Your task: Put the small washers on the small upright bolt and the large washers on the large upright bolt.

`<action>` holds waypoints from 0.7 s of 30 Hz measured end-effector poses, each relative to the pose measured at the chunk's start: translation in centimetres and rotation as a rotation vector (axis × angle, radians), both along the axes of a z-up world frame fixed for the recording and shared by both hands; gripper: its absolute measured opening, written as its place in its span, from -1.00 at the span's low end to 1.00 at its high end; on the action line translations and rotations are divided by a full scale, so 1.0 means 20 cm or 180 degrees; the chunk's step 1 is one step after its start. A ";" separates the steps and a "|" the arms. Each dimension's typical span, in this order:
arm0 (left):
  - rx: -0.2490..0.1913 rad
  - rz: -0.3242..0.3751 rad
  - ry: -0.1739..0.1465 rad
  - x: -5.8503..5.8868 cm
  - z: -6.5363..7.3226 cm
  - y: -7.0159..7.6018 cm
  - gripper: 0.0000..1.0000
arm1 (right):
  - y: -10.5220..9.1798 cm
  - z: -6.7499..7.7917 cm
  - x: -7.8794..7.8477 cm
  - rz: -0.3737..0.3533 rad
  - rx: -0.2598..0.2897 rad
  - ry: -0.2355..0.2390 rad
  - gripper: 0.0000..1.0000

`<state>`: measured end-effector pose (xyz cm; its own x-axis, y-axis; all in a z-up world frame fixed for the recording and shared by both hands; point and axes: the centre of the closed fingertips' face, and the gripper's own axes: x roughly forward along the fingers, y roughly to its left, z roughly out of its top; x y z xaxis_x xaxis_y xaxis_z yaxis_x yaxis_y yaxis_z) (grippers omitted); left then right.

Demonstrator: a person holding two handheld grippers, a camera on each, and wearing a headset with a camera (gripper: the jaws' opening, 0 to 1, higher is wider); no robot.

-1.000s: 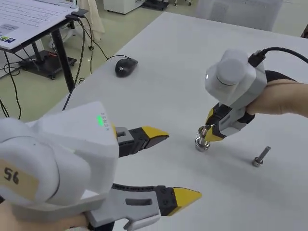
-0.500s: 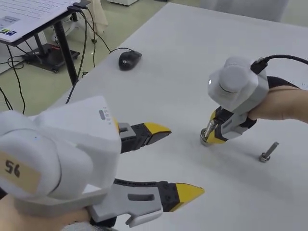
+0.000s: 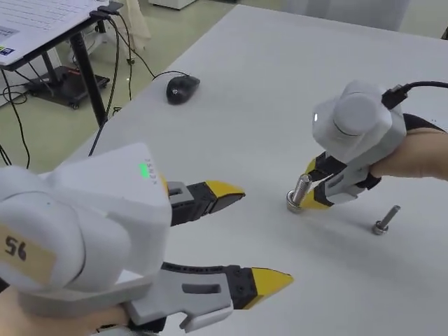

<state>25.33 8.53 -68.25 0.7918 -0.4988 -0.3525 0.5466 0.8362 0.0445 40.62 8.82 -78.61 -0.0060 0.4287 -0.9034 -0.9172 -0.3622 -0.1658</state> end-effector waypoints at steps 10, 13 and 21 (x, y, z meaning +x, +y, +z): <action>0.0040 -0.0155 -0.0100 -0.02 0.06 -0.07 0.11 | -0.17 0.18 -0.14 -0.0200 0.0479 -0.0016 -0.51; 0.0035 -0.0195 -0.0088 -0.02 0.06 -0.09 0.10 | -0.22 0.22 -0.20 -0.0305 0.0632 0.0026 -0.52; -0.0158 -0.0309 -0.0080 -0.02 0.08 -0.14 0.10 | -0.29 0.39 -0.43 -0.0515 0.1426 0.0404 -0.52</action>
